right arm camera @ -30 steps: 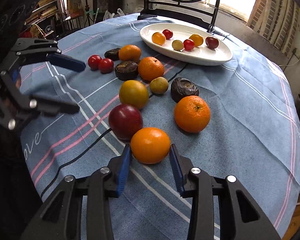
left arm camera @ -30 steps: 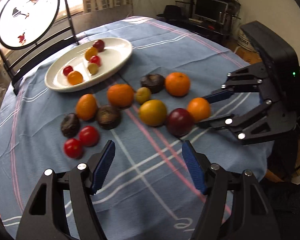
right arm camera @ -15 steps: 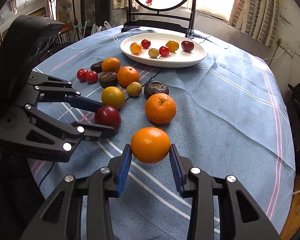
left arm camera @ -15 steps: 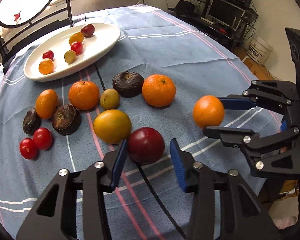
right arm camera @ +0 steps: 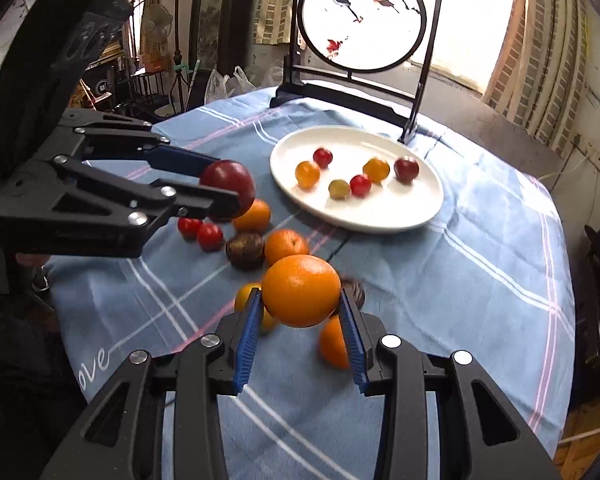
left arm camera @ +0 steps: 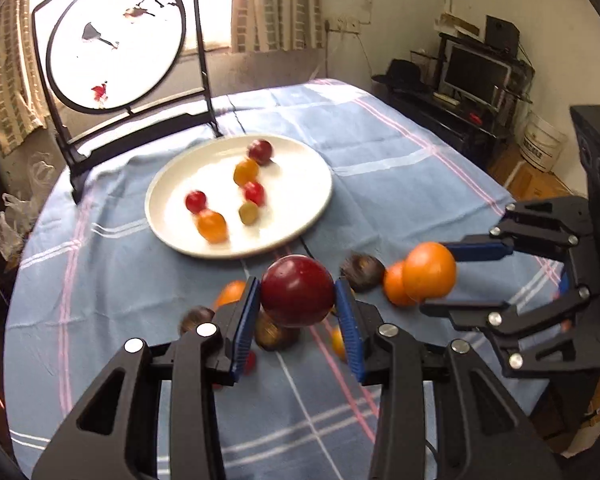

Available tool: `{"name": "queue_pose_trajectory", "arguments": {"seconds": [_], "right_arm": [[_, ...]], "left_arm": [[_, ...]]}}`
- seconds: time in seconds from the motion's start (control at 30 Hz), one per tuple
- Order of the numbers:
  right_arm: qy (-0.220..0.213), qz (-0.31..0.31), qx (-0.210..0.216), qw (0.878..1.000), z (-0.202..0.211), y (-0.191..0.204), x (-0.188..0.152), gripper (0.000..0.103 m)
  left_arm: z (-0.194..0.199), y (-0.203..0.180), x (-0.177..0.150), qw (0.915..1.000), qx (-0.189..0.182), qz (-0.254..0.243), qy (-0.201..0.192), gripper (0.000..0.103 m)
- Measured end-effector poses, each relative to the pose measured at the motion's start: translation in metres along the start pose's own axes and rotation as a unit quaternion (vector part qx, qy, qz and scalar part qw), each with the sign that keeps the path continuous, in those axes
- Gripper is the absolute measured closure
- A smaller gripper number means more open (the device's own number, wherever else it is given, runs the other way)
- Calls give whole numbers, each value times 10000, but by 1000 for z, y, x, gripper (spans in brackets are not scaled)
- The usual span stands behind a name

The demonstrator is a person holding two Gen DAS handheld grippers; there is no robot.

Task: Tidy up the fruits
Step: 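Grasp a dark red plum with the left tool while the right tool grasps an orange, then place the plum on the plate with the left tool while the right tool places the orange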

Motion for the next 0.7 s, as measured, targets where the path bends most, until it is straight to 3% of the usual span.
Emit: {"name": "queue_pose_trajectory", "arguments": {"seconds": [0.13, 0.3, 0.43, 0.7], "right_arm": [[-407, 148, -347, 9985, 2, -14, 62, 64], [-682, -231, -525, 9960, -15, -51, 115, 64], [-551, -680, -494, 9949, -49, -86, 129, 64], [-95, -1226, -483, 9912, -108, -132, 119, 64]], "left_arm": [[-15, 37, 49, 9982, 476, 230, -292, 65], [-50, 66, 87, 9933, 1000, 331, -471, 65], [-90, 70, 97, 9940, 1023, 284, -273, 65], [-149, 66, 91, 9949, 984, 188, 128, 65]]}}
Point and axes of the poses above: each gripper's, at about its wrist camera, not at the fingertips, and z roughly against the way its jaws point, y to its left, x to its top, the point moved 7 cm from there along -z, roughly the way its jaws point, and after that the axes turned 13 degrees about x, right-handed, at the moved point
